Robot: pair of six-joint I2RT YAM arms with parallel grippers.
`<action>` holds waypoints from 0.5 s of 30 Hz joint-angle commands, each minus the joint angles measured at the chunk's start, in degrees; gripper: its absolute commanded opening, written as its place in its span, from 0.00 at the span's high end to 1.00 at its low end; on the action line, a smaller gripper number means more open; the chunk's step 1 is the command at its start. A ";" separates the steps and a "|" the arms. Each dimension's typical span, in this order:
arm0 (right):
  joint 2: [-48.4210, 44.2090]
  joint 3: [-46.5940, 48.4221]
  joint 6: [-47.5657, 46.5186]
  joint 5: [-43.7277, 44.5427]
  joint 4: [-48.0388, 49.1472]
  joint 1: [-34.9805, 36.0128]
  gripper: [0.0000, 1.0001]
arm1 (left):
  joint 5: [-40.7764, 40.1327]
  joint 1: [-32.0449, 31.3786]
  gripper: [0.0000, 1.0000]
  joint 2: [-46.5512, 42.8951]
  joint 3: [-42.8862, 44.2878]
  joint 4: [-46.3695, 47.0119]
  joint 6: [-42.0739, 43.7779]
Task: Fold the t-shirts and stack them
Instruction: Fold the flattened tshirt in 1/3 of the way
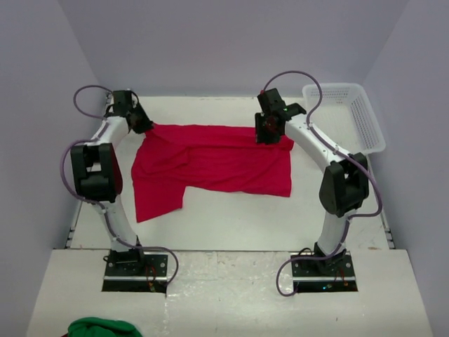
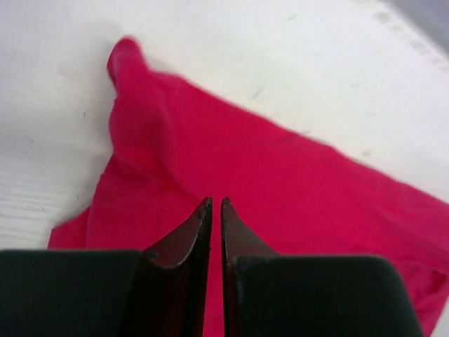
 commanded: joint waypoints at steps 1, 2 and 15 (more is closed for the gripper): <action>-5.01 -1.16 0.32 1.95 1.41 0.93 0.62 | 1.85 -0.31 0.90 -12.17 -1.89 10.34 2.09; -5.89 -1.69 0.76 2.12 1.41 1.28 0.62 | 1.93 -0.31 0.89 -15.41 -2.33 10.25 2.18; -22.32 -27.33 11.21 2.13 5.27 2.86 0.44 | -17.83 -8.75 0.85 -45.05 -28.23 -12.68 -0.90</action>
